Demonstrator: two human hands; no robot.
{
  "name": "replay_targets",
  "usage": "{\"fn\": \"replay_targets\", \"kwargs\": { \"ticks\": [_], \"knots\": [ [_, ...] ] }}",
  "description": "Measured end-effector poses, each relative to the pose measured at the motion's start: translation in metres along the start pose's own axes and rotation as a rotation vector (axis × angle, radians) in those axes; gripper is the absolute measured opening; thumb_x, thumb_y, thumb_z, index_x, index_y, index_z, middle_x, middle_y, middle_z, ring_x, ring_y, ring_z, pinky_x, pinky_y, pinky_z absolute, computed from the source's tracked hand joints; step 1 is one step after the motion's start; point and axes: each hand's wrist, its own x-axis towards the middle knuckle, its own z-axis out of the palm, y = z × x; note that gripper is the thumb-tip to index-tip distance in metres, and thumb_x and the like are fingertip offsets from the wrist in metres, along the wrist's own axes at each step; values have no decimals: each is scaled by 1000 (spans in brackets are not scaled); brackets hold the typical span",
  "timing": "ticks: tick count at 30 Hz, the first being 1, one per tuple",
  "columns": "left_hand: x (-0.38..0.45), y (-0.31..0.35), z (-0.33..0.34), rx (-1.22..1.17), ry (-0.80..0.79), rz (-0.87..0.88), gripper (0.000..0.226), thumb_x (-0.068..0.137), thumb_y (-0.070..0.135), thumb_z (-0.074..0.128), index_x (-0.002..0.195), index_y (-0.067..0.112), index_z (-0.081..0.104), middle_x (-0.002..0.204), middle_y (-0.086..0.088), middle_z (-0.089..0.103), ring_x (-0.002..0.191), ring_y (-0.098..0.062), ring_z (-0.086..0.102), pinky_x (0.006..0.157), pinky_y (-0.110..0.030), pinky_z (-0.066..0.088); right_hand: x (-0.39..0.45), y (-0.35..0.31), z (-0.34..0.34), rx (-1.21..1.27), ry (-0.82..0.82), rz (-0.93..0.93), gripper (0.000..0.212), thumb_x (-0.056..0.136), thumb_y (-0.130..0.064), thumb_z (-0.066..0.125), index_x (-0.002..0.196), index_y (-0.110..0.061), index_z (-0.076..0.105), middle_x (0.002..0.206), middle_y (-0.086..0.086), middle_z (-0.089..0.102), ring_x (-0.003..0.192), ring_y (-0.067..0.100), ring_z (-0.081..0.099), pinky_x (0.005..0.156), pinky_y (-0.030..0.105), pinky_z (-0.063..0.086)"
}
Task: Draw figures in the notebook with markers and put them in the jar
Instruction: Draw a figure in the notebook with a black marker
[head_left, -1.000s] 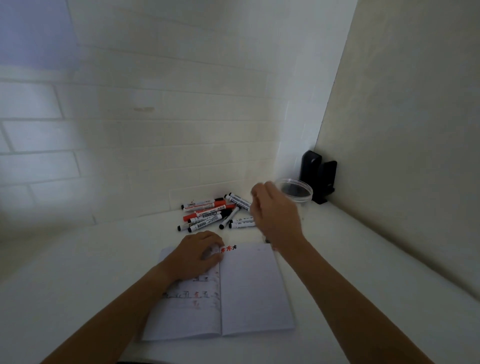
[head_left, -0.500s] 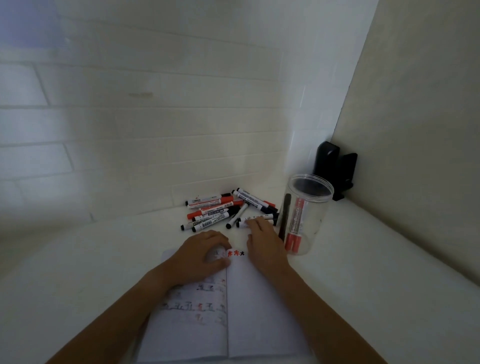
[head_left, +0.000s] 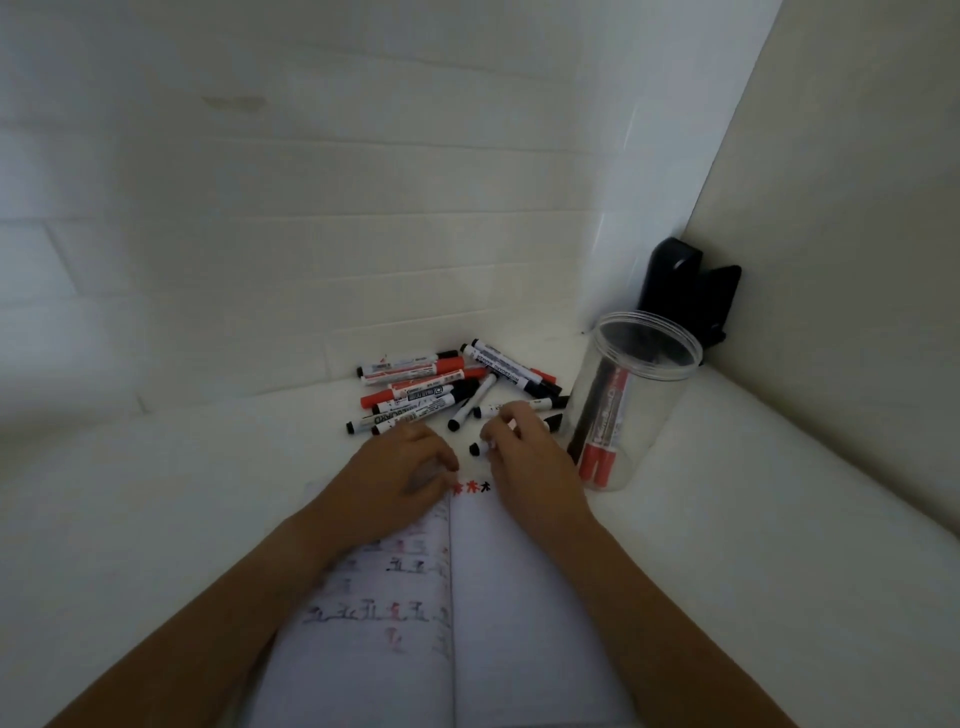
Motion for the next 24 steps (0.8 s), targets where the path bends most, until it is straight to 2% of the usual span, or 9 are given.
{"fn": "replay_targets", "kwargs": {
  "ticks": [3, 7, 9, 11, 13, 16, 19, 21, 24],
  "knots": [
    [0, 3, -2, 11, 76, -16, 28, 91, 37, 61, 118, 29, 61, 114, 17, 55, 104, 0, 51, 88, -20, 42, 2, -12, -13, 133, 86, -81, 11, 97, -15, 62, 107, -10, 63, 107, 3, 61, 81, 12, 61, 65, 23, 55],
    [0, 8, -2, 12, 125, -38, 47, 90, 44, 63, 133, 26, 55, 125, 10, 54, 112, -4, 49, 94, -20, 39, -4, -36, -39, 611, 242, 28, 15, 98, -3, 62, 112, -7, 58, 101, 0, 61, 84, 10, 64, 72, 18, 53],
    [2, 10, -1, 10, 126, -20, 41, 91, 42, 61, 127, 23, 58, 121, 9, 55, 107, -5, 50, 89, -21, 41, -8, -44, -47, 833, 257, 93, 25, 97, 3, 61, 114, -14, 53, 98, 1, 64, 83, 16, 70, 70, 27, 59],
    [4, 12, 1, 32, 136, 22, 26, 94, 39, 53, 111, 21, 63, 105, 11, 55, 92, -6, 48, 77, -22, 40, -11, -46, -48, 930, 248, 165, 36, 95, 6, 59, 114, -22, 48, 98, 1, 65, 77, 21, 71, 66, 33, 61],
    [4, 12, 1, 49, 163, 18, 23, 96, 38, 46, 103, 21, 61, 95, 12, 51, 82, -7, 44, 70, -23, 35, -10, -41, -44, 799, 267, 171, 31, 93, 5, 58, 110, -21, 53, 96, -2, 64, 78, 17, 68, 65, 29, 58],
    [2, 8, -2, 108, 211, -2, 22, 97, 36, 47, 103, 20, 61, 93, 7, 55, 81, -9, 45, 69, -24, 35, -10, -28, -35, 447, 242, 75, 15, 85, 0, 61, 93, -13, 62, 92, -3, 59, 84, 8, 56, 75, 14, 44],
    [0, 11, -3, 170, 159, 48, 25, 97, 37, 45, 102, 20, 63, 94, 6, 60, 83, -12, 52, 71, -30, 42, -12, -22, -30, 202, 82, 7, 6, 86, -20, 58, 91, -21, 59, 87, -9, 56, 81, 7, 49, 78, 23, 41],
    [-3, 16, -1, 155, 104, 77, 28, 98, 37, 43, 104, 19, 63, 94, 4, 61, 83, -13, 53, 73, -30, 43, -14, -22, -27, 87, -2, -62, 11, 90, -33, 54, 95, -24, 59, 85, -10, 57, 79, 9, 50, 80, 28, 43],
    [-5, 22, 1, 109, 45, 79, 33, 103, 41, 37, 110, 19, 61, 98, 5, 60, 86, -11, 52, 77, -30, 43, -15, -22, -24, 20, -89, -136, 17, 96, -36, 51, 101, -23, 61, 87, -7, 61, 78, 14, 55, 76, 35, 48]
  ]
}}
